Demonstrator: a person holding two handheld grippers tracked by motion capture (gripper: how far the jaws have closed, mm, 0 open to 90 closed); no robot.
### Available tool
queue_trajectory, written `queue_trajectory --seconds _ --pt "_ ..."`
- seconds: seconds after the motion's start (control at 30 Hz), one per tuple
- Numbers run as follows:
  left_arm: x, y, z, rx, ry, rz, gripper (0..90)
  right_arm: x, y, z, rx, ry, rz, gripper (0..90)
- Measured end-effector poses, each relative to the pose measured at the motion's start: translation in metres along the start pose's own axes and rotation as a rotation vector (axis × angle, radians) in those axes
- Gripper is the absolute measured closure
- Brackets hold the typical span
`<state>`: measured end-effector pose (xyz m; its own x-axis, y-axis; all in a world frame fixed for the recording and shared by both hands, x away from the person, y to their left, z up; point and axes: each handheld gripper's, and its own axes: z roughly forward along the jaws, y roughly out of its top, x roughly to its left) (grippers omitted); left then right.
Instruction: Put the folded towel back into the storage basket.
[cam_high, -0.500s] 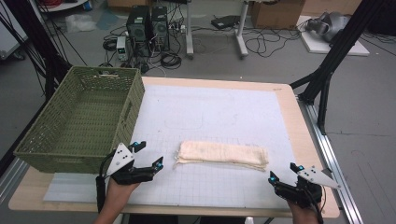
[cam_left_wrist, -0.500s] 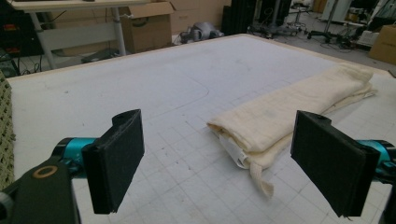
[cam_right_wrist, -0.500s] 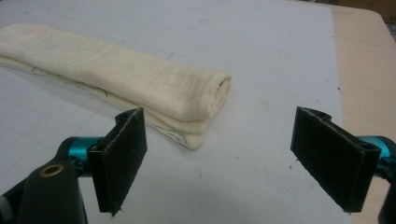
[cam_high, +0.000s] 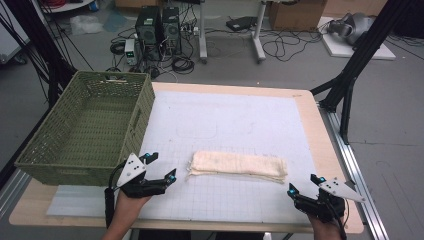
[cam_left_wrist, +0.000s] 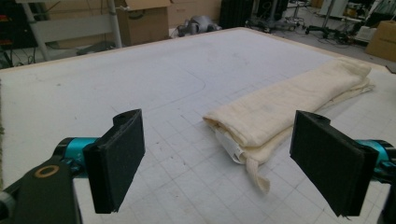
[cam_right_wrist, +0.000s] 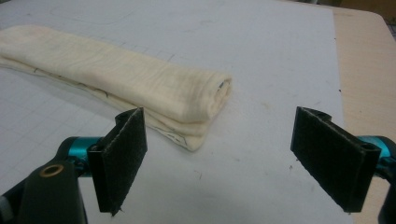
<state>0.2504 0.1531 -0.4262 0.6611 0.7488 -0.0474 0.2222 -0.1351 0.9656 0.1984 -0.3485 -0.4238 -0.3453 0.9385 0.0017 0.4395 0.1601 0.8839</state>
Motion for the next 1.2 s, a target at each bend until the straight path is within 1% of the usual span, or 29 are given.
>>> queue_trajectory --seconds 0.17,0.2,0.23,0.27,0.33,0.4,0.43,0.47,0.57,0.63,0.67,0.8,0.87,1.0,1.07,1.13,1.2 --pt "-0.001 -0.001 0.005 0.028 -0.009 -0.012 19.7 -0.002 -0.001 0.002 -0.001 0.002 -0.005 17.0" --pt "-0.001 -0.001 0.005 0.032 -0.011 -0.020 19.6 -0.002 -0.001 0.002 0.001 0.003 -0.003 17.0" --pt "-0.001 -0.001 0.006 0.044 -0.010 -0.024 19.6 -0.002 -0.001 0.002 0.000 0.006 -0.007 17.0" --pt "-0.001 -0.002 0.006 0.062 0.000 -0.026 19.9 -0.002 -0.001 0.003 0.002 0.006 -0.014 17.0" --pt "-0.002 -0.003 0.008 0.087 0.000 -0.029 20.6 -0.001 0.000 0.003 -0.002 0.005 -0.028 17.4" --pt "-0.002 -0.004 0.009 0.101 -0.006 -0.023 20.6 0.000 0.001 0.005 0.018 0.003 -0.040 17.4" --pt "-0.003 -0.005 0.008 0.104 -0.005 -0.020 20.6 0.000 0.001 0.005 0.010 0.005 -0.049 17.5" --pt "-0.003 -0.005 0.008 0.101 -0.005 -0.026 20.6 0.001 0.002 0.005 0.010 0.006 -0.042 17.5" --pt "-0.004 -0.004 0.007 0.091 -0.011 -0.027 20.6 0.002 0.002 0.004 0.009 0.006 -0.042 17.5" --pt "-0.004 -0.003 0.008 0.091 -0.014 -0.032 20.7 0.002 0.002 0.003 0.006 0.003 -0.044 17.5" --pt "-0.004 -0.002 0.009 0.096 -0.018 -0.034 20.8 0.002 0.001 0.003 0.006 0.001 -0.037 17.5" --pt "-0.005 0.008 0.010 0.096 -0.018 -0.017 21.7 0.001 0.001 0.003 0.006 -0.001 -0.020 17.5" --pt "-0.004 0.015 0.012 0.095 -0.020 -0.022 21.7 0.001 0.001 0.003 0.006 0.000 -0.022 17.5" --pt "-0.002 0.027 0.023 0.115 -0.052 -0.054 21.6 0.001 0.001 0.003 0.006 0.002 -0.021 17.5" --pt "0.000 0.030 0.033 0.147 -0.064 -0.075 21.9 0.002 0.001 0.004 0.009 0.003 -0.022 17.5" --pt "0.004 0.031 0.044 0.178 -0.078 -0.109 22.4 0.001 0.001 0.005 0.015 0.005 -0.024 17.5" --pt "0.008 0.030 0.054 0.209 -0.095 -0.159 23.8 0.001 0.001 0.005 0.016 0.006 -0.025 17.5"
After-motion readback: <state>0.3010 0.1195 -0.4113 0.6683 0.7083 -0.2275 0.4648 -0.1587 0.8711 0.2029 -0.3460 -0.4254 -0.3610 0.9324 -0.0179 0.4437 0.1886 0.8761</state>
